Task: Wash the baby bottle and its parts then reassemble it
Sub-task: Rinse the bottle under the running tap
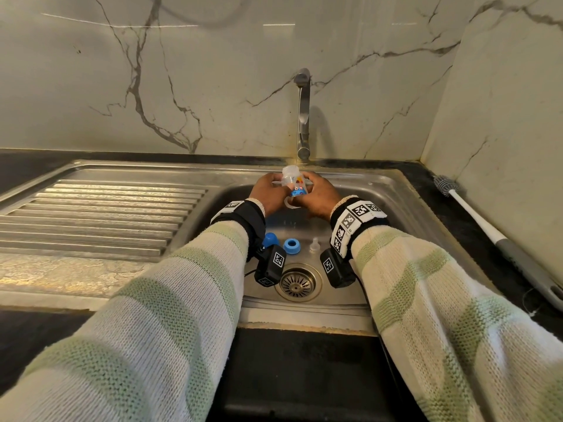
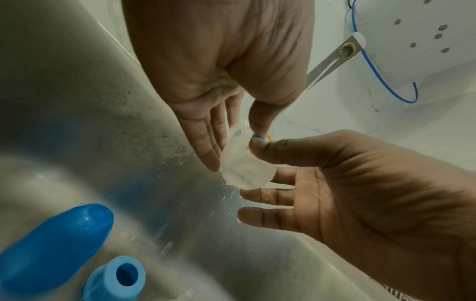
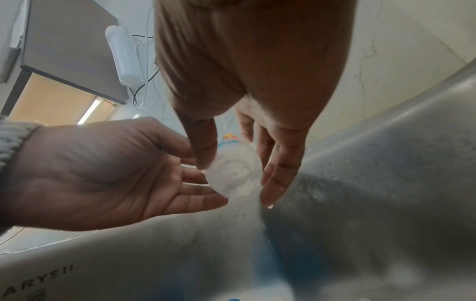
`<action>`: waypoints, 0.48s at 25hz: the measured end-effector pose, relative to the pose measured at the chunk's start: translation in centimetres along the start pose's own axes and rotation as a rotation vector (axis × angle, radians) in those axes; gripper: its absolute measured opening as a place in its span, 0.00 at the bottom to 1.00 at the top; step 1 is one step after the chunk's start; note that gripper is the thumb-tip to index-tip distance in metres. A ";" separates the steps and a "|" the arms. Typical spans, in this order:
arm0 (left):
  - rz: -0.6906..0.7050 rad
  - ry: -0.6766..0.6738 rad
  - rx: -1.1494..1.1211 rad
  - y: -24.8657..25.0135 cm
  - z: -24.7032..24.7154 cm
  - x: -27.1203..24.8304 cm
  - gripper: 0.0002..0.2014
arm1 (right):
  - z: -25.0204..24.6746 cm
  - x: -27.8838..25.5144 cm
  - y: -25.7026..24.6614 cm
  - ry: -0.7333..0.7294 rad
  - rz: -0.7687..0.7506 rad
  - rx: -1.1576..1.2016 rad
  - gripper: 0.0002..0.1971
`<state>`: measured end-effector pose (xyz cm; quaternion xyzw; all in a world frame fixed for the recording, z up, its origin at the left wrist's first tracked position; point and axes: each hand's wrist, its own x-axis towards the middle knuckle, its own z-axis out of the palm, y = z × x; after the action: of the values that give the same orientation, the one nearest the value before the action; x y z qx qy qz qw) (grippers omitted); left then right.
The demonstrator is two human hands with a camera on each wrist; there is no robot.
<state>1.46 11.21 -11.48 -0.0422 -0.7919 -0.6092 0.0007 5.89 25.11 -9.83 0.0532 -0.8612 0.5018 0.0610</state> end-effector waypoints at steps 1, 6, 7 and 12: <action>-0.012 0.000 -0.012 -0.1 0.0 0.2 0.21 | 0.1 0.0 0.1 -0.002 -0.006 0.003 0.39; -0.006 0.013 0.019 -0.1 -0.2 -0.1 0.26 | 0.3 0.3 0.3 -0.021 -0.017 -0.012 0.42; 0.019 0.017 0.033 0.1 -0.2 -0.3 0.26 | 0.2 0.4 0.3 -0.023 -0.004 0.000 0.42; 0.076 -0.025 0.038 0.2 -0.1 -0.6 0.23 | -0.1 0.5 0.5 -0.033 0.046 0.026 0.39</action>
<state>2.03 11.08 -11.29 -0.0799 -0.8010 -0.5931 0.0149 5.34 25.46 -10.17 0.0422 -0.8565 0.5133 0.0344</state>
